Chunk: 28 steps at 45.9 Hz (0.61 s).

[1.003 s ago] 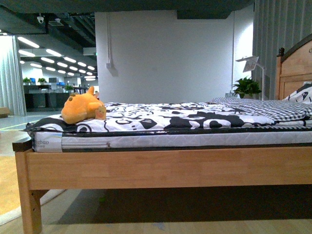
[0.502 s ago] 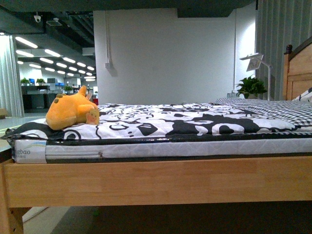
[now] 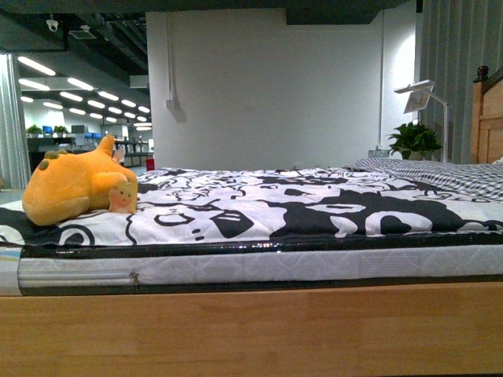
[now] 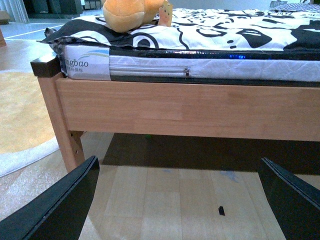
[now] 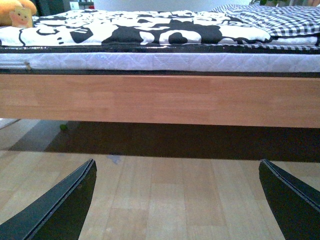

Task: Put away toys

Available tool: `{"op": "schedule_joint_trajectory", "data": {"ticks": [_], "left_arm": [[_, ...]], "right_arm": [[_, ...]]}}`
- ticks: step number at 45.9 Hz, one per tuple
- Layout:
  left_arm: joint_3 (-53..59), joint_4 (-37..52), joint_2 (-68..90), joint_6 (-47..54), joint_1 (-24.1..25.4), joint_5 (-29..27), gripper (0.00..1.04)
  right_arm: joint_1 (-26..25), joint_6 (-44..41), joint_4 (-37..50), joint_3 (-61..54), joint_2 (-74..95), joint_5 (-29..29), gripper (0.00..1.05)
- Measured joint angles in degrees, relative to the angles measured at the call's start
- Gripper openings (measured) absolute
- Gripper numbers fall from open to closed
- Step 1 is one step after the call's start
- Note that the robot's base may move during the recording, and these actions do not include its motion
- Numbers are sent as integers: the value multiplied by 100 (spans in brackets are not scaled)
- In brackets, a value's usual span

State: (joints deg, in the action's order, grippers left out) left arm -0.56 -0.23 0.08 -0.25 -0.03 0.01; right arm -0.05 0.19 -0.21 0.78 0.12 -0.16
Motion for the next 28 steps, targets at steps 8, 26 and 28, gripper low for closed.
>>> {"op": "schedule_joint_trajectory", "data": {"ticks": [8,26,28], "left_arm": [[0,0,0,0,0,-2,99],[0,0,0,0,0,0,99],[0,0,0,-2,2,-2,99]], "right_arm": [[0,0,0,0,-2,-2,98],[0,0,0,0,-2,0,98],[0,0,0,0,0,-2,98]]}}
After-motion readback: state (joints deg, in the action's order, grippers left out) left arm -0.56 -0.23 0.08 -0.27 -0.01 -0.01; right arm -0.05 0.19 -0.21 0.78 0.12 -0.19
